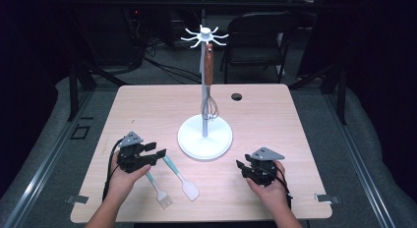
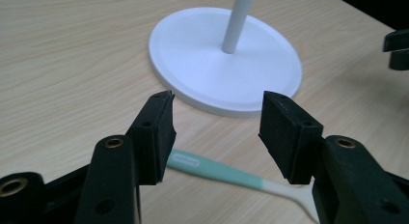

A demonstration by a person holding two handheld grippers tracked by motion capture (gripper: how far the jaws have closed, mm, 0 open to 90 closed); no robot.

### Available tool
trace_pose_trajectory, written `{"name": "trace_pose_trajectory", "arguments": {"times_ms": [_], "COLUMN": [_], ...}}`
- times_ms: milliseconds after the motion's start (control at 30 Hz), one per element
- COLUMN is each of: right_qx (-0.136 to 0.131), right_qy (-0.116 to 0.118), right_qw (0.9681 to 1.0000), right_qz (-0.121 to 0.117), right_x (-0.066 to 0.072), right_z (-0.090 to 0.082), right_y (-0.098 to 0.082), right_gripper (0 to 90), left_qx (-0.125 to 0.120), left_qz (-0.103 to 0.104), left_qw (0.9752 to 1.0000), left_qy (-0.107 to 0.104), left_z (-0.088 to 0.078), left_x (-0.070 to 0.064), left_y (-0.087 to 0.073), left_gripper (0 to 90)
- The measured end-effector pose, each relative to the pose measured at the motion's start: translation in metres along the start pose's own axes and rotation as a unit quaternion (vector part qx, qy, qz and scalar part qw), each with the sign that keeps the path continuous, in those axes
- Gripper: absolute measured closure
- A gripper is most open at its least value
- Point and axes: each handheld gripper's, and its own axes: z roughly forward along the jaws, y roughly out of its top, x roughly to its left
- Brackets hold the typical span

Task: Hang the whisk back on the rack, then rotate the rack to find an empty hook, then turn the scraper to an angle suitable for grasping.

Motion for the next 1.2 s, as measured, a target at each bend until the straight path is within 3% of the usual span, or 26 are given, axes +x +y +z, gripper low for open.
{"name": "trace_pose_trajectory", "arguments": {"times_ms": [133, 267, 533, 967, 1200], "right_qx": [-0.001, 0.0, -0.007, -0.01, -0.008], "right_qy": [0.005, 0.006, 0.01, 0.032, 0.038], "right_qw": [1.0, 1.0, 0.9999, 0.9994, 0.9992], "right_qz": [0.002, 0.005, 0.004, 0.005, 0.002], "right_x": [-0.002, -0.003, -0.004, -0.004, -0.003], "right_z": [0.001, 0.0, -0.002, 0.001, 0.003], "right_y": [0.0, 0.0, 0.001, 0.007, 0.016], "right_gripper": [61.6, 63.6, 66.6, 74.5, 83.1], "left_qx": [0.007, 0.003, 0.002, 0.005, -0.002], "left_qz": [-0.013, -0.041, -0.045, -0.057, -0.062], "left_qw": [0.9999, 0.9991, 0.9987, 0.9981, 0.9978], "left_qy": [0.007, 0.005, 0.024, 0.024, 0.025], "left_z": [0.0, 0.001, 0.0, -0.002, -0.005], "left_x": [0.004, 0.01, 0.013, 0.014, 0.017], "left_y": [-0.009, -0.015, -0.017, -0.018, -0.022], "left_gripper": [46.5, 46.7, 47.7, 47.5, 47.4]}}
